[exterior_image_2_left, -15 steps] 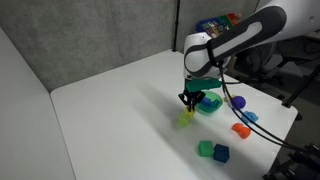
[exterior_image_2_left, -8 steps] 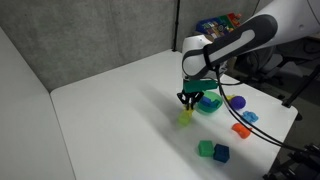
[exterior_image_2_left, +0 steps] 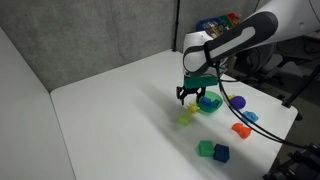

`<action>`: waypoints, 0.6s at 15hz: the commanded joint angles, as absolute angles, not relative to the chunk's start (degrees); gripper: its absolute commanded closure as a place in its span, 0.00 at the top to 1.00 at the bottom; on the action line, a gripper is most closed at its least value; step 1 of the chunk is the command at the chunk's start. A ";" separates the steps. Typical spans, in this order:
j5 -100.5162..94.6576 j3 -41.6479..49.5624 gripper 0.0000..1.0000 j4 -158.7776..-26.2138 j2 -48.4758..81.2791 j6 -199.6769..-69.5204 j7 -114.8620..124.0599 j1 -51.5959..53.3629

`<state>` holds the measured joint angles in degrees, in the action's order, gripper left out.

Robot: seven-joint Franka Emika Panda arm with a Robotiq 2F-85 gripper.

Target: Remove the yellow microbe shaped toy from the green bowl and put it on top of the light green block

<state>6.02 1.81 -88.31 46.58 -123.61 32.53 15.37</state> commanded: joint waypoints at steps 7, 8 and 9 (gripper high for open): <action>4.02 1.63 1.00 -92.19 32.77 -108.61 26.31 11.67; 3.23 1.50 1.00 -92.79 31.06 -107.67 24.54 11.17; 2.51 1.47 1.00 -93.73 29.13 -107.20 23.41 10.71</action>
<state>4.54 1.84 -89.30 35.59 -109.06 27.16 12.08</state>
